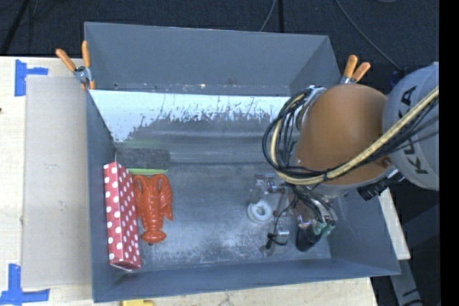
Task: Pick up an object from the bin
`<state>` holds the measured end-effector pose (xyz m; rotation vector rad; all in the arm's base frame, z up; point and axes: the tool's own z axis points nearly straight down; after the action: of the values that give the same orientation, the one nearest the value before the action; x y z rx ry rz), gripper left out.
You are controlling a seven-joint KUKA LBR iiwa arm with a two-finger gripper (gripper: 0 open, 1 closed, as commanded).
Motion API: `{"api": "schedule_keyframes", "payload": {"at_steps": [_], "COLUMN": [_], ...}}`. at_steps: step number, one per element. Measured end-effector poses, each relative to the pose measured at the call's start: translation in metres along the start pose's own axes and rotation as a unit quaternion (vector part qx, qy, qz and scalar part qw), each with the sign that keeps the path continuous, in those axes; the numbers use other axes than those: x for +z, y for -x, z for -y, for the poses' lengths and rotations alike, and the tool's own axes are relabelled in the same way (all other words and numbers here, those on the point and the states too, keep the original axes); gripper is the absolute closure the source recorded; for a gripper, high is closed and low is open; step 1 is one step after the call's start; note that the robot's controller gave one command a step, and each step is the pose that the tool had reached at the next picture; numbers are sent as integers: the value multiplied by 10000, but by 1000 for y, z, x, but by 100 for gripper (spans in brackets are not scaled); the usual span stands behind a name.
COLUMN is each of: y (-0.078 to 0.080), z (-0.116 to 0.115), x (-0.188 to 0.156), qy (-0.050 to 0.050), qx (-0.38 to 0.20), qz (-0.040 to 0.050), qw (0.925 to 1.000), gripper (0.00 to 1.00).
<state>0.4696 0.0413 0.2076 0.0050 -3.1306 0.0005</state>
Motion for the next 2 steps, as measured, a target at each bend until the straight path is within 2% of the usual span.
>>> {"api": "schedule_keyframes", "payload": {"at_steps": [1, 2], "y": [2, 37], "z": [0, 27], "x": [-4, 73], "qy": [4, 0], "qx": [13, -436], "qz": [45, 36], "qw": [10000, 9990], "gripper": [0, 0]}}
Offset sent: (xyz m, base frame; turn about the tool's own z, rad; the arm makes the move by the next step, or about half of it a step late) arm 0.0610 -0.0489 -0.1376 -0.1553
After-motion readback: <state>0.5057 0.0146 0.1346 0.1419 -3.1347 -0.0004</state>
